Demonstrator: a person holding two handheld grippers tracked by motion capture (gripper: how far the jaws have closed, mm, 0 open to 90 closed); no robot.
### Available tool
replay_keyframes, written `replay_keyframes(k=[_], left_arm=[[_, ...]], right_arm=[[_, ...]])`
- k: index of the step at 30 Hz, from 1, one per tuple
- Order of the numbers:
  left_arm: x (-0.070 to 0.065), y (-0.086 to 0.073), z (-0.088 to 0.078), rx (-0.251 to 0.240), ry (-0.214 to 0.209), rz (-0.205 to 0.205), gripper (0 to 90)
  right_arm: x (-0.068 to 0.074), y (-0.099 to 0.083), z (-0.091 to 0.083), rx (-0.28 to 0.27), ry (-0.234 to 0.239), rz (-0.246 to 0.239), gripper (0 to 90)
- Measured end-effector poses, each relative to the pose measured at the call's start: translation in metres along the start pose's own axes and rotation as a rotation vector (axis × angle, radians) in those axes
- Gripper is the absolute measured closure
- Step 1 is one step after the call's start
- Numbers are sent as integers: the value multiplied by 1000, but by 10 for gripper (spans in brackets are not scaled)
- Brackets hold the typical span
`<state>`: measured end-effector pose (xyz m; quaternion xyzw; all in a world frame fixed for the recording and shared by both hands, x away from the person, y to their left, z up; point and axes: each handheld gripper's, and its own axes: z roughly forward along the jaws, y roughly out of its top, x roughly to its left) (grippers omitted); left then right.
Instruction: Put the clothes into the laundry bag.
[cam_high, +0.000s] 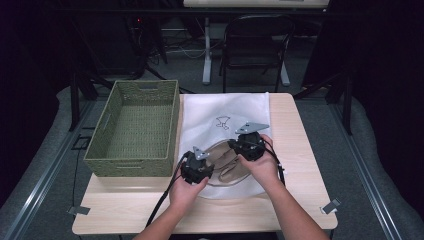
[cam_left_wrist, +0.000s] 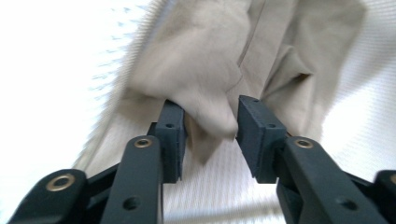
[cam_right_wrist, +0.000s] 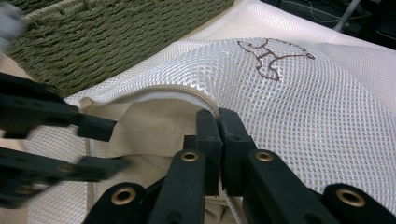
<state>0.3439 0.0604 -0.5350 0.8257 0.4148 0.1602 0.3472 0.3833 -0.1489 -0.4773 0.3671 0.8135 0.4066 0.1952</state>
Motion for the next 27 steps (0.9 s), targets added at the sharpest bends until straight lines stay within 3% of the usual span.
replay_keyframes(k=[8, 16, 21, 27], left_arm=[[18, -17, -47, -1, 24, 33, 582], [43, -38, -80, -6, 24, -35, 561], [52, -50, -87, 23, 15, -64, 498], [56, -63, -78, 61, -8, -100, 455]], right_arm=[[-4, 3, -6, -1, -8, -1, 881], [-7, 6, -9, -3, -9, 5, 881], [-7, 6, -8, 1, -7, 10, 881], [-9, 5, -9, 2, -3, 22, 881]])
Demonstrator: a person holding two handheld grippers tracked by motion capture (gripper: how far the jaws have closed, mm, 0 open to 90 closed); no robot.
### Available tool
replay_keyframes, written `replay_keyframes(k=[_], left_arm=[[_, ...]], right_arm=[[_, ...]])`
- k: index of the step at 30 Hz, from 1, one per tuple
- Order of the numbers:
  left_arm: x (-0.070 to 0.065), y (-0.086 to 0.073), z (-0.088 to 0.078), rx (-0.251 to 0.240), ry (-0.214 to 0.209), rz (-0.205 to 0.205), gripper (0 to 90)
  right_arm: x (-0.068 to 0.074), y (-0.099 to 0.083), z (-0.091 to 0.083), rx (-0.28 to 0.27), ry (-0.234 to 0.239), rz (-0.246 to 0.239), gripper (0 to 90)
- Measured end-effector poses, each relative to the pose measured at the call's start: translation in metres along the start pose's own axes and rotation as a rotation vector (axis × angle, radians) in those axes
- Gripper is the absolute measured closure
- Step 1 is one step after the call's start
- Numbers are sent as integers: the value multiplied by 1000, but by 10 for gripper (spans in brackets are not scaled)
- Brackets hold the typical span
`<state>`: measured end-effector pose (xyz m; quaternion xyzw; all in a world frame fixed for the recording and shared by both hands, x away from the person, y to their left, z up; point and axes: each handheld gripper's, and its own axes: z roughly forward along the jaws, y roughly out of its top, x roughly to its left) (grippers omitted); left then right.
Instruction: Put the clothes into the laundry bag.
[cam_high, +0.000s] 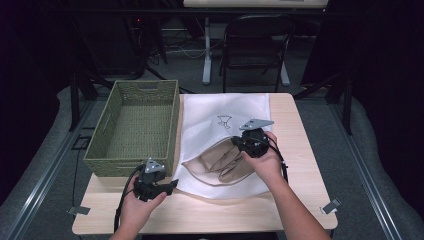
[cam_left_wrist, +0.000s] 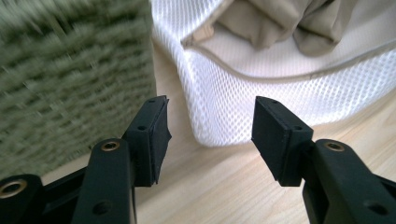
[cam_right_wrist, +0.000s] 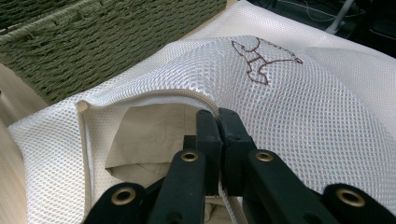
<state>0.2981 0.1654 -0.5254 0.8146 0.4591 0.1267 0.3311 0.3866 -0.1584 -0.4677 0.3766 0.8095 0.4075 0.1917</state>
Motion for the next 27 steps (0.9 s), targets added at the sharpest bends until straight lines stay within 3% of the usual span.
replay_keyframes(k=[8, 13, 19, 27], left_arm=[[5, -2, 23, 51, 2, -5, 467], [3, 3, 34, 52, -23, -22, 477], [-3, 7, 50, 64, -17, 7, 492], [-3, 9, 60, 40, -17, -16, 561]], right_arm=[[-2, -1, -2, -11, 0, 7, 881], [-2, -2, -2, -16, -1, 7, 881], [-2, -3, -3, -15, 2, 4, 881], [-1, -5, 0, -5, 7, 7, 881]])
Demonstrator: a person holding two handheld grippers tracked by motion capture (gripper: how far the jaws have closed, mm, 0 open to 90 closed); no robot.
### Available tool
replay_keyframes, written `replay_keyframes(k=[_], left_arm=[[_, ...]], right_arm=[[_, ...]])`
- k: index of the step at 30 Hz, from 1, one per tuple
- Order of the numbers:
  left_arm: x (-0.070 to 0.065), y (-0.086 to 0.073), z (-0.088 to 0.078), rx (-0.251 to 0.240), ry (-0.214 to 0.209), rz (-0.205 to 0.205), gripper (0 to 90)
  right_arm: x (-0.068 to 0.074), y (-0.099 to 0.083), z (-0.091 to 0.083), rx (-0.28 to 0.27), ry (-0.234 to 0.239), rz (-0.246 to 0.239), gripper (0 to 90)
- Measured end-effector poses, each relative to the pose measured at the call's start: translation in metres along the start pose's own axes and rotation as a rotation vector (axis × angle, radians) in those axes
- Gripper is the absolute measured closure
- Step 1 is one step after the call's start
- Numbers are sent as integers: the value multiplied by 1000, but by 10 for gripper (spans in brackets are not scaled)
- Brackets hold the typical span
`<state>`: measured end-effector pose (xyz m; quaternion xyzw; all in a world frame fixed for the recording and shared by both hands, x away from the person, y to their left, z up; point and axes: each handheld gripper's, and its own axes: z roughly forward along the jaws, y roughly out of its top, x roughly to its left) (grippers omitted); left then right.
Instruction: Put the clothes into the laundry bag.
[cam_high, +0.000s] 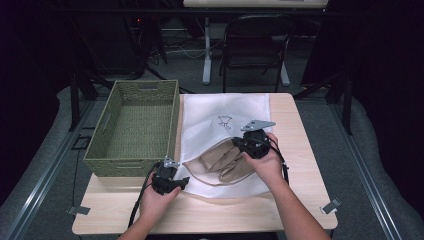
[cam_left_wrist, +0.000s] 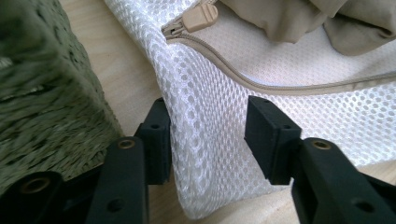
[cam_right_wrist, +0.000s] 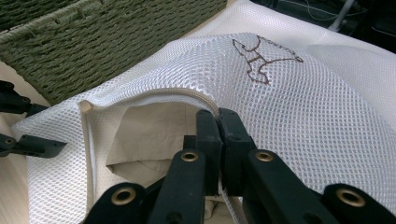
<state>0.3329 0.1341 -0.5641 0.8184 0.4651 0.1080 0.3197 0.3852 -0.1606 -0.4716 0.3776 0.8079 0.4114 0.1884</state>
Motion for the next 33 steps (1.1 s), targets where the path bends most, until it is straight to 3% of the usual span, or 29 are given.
replay_keyframes(k=[8, 11, 18, 19, 23, 25, 28, 33], left_arm=[[1, -1, 2, -20, 15, 11, 697], [2, -1, 1, -21, 17, 23, 772], [2, -2, 0, -22, 16, 34, 808], [1, -2, 0, -23, 18, 35, 813], [1, -3, 0, -22, 20, 48, 817], [1, -3, 0, -24, 17, 40, 818], [2, -3, -1, -25, 12, 34, 819], [2, -3, -2, -29, 13, 38, 817]], right_arm=[[5, -3, 4, 37, -7, -11, 876], [10, -7, 7, 84, -22, -33, 876], [14, -18, 14, 159, -32, -52, 865], [15, -22, 13, 170, -27, -54, 824], [15, -27, 7, 157, -35, -38, 756], [12, -31, -4, 133, -42, -18, 674], [10, -34, -12, 117, -48, 3, 637], [-4, -52, -35, 88, -89, 62, 569]])
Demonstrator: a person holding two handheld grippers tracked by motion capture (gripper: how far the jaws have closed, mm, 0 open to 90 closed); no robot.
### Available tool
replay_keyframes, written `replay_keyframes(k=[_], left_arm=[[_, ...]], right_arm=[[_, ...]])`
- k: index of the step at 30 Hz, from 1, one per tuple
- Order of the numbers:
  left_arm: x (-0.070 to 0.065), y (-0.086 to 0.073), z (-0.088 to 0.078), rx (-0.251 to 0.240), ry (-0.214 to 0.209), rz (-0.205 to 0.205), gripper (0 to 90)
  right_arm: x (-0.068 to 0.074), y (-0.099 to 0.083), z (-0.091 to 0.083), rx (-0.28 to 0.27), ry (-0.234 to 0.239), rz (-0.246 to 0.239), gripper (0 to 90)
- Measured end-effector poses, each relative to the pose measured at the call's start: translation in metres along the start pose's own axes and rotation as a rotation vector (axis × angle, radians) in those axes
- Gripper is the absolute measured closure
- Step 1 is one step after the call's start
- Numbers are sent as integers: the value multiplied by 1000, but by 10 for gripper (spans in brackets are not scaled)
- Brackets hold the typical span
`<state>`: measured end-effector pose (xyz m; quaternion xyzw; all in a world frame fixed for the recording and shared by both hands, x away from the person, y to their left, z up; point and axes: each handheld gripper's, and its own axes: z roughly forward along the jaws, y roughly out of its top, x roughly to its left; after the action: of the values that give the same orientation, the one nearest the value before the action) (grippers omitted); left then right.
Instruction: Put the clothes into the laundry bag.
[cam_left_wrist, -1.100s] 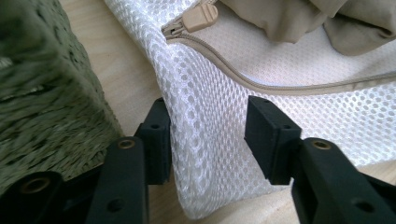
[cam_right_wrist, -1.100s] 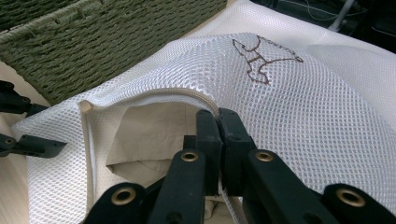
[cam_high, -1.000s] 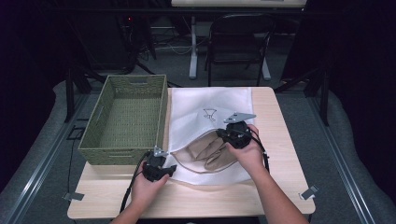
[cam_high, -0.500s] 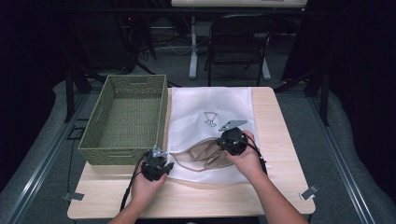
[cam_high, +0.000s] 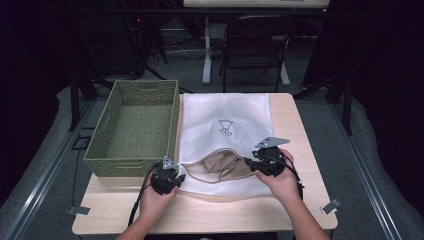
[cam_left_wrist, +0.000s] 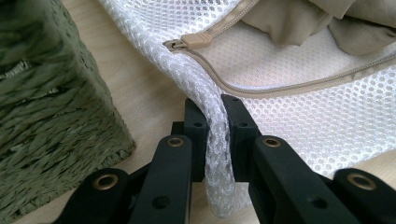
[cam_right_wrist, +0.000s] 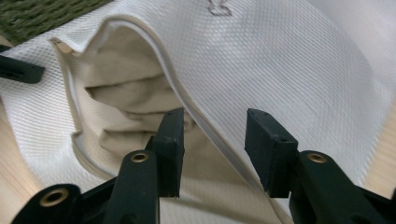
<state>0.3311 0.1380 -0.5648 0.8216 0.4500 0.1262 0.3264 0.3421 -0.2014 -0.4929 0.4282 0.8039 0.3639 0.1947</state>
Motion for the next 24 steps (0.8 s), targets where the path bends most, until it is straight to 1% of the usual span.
replay_keyframes(k=[1, 4, 8, 12, 14, 15, 16, 20, 24], left_arm=[[0, 0, 0, 2, 3, 0, 817], [-1, 0, 1, 2, 12, 4, 814], [-1, 0, 1, 2, 16, 6, 812], [-2, -1, 1, 5, 20, 8, 811], [-2, -1, 2, 6, 19, 8, 811], [-2, -1, 2, 11, 15, 8, 811], [-2, -1, 2, 11, 15, 8, 810], [-2, -1, 3, 10, 17, 9, 806], [-1, -1, 3, 11, 16, 9, 803]], right_arm=[[0, 0, 0, 0, 0, 0, 569], [-11, -11, -8, 8, -19, 36, 542], [-24, -26, -16, 13, -59, 82, 501], [-36, -40, -22, 35, -75, 125, 461], [-40, -48, -25, 44, -82, 145, 444], [-44, -55, -26, 53, -81, 169, 425], [-44, -55, -26, 53, -81, 169, 425], [-49, -66, -25, 61, -71, 224, 393], [-49, -76, -21, 81, -78, 232, 377]])
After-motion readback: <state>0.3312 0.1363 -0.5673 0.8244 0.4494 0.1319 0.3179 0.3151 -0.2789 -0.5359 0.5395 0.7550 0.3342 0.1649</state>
